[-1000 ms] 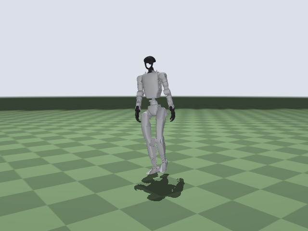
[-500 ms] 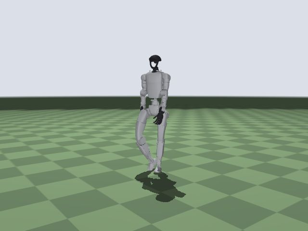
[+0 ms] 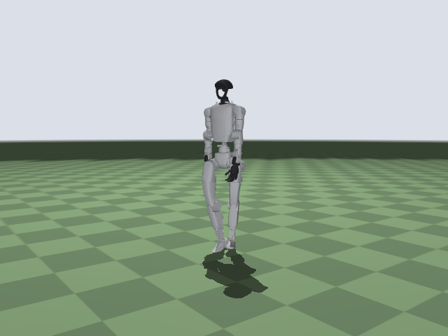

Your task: In place motions

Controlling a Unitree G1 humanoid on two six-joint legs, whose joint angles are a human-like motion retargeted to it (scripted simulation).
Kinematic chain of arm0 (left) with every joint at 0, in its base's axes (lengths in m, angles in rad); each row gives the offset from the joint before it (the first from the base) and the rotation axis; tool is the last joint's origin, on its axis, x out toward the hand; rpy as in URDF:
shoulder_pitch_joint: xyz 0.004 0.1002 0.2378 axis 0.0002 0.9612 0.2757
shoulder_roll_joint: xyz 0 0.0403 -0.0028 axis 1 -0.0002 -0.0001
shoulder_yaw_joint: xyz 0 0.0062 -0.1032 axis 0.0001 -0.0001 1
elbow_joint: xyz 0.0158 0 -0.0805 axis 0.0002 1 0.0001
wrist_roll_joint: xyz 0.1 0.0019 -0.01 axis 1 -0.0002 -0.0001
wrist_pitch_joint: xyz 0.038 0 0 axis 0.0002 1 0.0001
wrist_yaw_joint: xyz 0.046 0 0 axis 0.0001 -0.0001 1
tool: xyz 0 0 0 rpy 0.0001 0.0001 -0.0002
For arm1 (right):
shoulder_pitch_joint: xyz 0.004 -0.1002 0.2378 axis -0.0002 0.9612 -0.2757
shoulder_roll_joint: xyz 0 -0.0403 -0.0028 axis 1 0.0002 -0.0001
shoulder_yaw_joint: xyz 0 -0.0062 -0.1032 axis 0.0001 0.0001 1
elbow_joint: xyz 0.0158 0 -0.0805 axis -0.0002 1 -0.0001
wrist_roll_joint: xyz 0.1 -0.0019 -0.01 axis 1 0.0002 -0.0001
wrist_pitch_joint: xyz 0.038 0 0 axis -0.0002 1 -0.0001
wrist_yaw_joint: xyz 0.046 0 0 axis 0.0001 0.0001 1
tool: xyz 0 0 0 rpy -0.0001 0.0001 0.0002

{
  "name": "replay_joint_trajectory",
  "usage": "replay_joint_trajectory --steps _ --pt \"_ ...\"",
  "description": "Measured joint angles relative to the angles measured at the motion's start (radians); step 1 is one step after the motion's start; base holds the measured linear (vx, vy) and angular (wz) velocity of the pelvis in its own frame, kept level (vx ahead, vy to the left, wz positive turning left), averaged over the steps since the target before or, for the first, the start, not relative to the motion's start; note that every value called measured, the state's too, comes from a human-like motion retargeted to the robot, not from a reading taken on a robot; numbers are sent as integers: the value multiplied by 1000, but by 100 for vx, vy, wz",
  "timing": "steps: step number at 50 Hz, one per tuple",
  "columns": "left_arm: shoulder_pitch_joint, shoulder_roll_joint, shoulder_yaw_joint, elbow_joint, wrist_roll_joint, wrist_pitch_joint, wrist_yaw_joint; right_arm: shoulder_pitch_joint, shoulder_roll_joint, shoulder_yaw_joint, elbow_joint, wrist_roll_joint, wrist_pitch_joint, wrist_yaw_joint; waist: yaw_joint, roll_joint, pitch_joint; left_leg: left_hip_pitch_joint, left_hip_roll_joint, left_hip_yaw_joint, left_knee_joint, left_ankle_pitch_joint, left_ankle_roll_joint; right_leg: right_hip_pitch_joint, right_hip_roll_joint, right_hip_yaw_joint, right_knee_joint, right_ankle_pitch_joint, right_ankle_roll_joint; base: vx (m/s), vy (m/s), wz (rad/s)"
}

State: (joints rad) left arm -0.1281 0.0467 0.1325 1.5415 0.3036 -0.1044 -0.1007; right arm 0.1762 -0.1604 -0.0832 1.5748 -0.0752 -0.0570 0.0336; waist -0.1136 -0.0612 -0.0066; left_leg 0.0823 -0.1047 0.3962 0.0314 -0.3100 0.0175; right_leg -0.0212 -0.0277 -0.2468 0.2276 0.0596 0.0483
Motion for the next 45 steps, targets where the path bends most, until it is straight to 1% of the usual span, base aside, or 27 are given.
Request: replay_joint_trajectory --steps 2,3,5,8,10,12,13,15,17,18,20,22,24,27,30,34,38,39,40,42,43,45 --pt "57 4 13 18 16 8 -6 -50 14 40 -13 3 -3 -5 13 -3 1 5 1 7 20 -16 -13 55 0 -43 -100 -74 -53 3 -11 -24" --pt "89 6 28 22 30 11 -5 -78 22 62 -16 10 -4 -7 24 -2 3 10 8 14 35 -26 -22 72 7 -47 -141 -71 -76 5 -16 -62" --pt "156 8 55 30 50 21 2 -133 39 106 -23 22 -5 -6 70 6 2 8 27 39 73 -43 -40 86 28 21 -193 -43 -89 5 -20 -88" --pt "253 13 90 43 45 25 34 -225 61 174 -45 24 -6 1 119 8 9 -30 58 57 179 -24 -74 80 18 28 -205 -32 -84 -2 -17 -66" --pt "314 17 124 44 26 23 45 -290 81 230 -74 13 -3 4 121 -8 21 -77 92 95 316 57 -102 75 4 51 -196 -40 -90 -7 -17 -25" --pt "347 21 140 50 13 26 45 -357 108 248 -120 18 2 15 103 -27 55 -194 151 77 556 192 -126 84 -20 46 -196 -54 -88 -21 -12 52" --pt "363 26 136 57 10 25 50 -382 122 242 -148 40 0 21 97 -32 75 -255 162 41 661 261 -118 94 -26 44 -198 -60 -84 -25 -17 78" --pt "385 40 119 73 1 22 59 -429 147 220 -215 102 -8 40 105 -41 116 -382 174 -19 858 320 -90 111 -39 34 -207 -61 -81 -24 -18 57" --pt "390 50 110 96 27 35 47 -469 158 200 -274 150 -15 55 133 -39 143 -482 231 2 1054 237 -61 123 -27 16 -220 -57 -99 -16 -8 3" --pt "401 54 108 104 54 47 39 -477 164 188 -298 158 -19 49 162 -35 142 -532 250 9 1128 214 -48 119 -22 16 -222 -54 -104 1 -5 -32" --pt "444 59 107 110 102 56 35 -479 173 175 -326 158 -28 28 214 -44 120 -615 265 16 1236 171 -42 100 -35 23 -213 -49 -107 16 -5 -34" --pt "495 69 95 106 105 42 31 -474 175 181 -339 162 -36 17 237 -59 93 -683 234 -9 1294 143 -65 89 -49 20 -210 -46 -108 19 -5 -5" --pt "517 71 104 100 107 38 26 -484 174 188 -348 160 -42 25 247 -62 99 -705 217 -22 1315 131 -83 94 -52 10 -209 -47 -109 1 -6 -5" --pt "522 68 137 105 113 43 27 -496 174 184 -342 138 -45 51 247 -59 105 -682 225 -13 1294 118 -87 103 -53 7 -208 -51 -105 4 0 2" --pt "539 81 140 103 113 48 15 -469 171 175 -302 142 -42 43 232 -49 70 -616 225 -18 1203 109 -93 111 -42 -6 -212 -56 -97 20 2 23" --pt "520 95 144 91 107 48 19 -422 160 174 -233 133 -41 32 194 -48 36 -459 145 -45 936 105 -126 116 -42 -30 -205 -64 -79 13 1 24" --pt "466 104 138 91 82 51 36 -347 141 180 -159 88 -36 23 178 -42 3 -251 66 -54 553 142 -147 117 -29 -33 -177 -81 -59 21 6 -6" --pt "442 103 133 96 74 55 39 -324 134 181 -143 75 -36 22 175 -38 -5 -194 50 -47 456 95 -142 116 -23 -35 -163 -89 -53 19 10 -13" --pt "416 101 127 101 67 60 43 -300 126 181 -128 62 -36 21 170 -35 -13 -136 35 -36 363 17 -133 113 -18 -40 -146 -98 -46 18 10 5" --pt "346 89 116 117 58 72 46 -247 104 167 -107 22 -35 33 138 -22 -23 -59 26 15 227 -60 -82 110 -6 -59 -101 -109 -28 18 11 45" --pt "309 81 105 123 52 75 42 -220 91 156 -99 0 -31 40 107 -15 -30 -46 12 -13 183 -73 -56 106 -4 -82 -76 -102 -16 16 15 78" --pt "219 73 77 131 31 83 20 -167 72 130 -91 -32 -26 51 63 -3 -32 -51 4 -66 139 -70 -29 83 -8 -124 -2 -34 11 4 16 61"
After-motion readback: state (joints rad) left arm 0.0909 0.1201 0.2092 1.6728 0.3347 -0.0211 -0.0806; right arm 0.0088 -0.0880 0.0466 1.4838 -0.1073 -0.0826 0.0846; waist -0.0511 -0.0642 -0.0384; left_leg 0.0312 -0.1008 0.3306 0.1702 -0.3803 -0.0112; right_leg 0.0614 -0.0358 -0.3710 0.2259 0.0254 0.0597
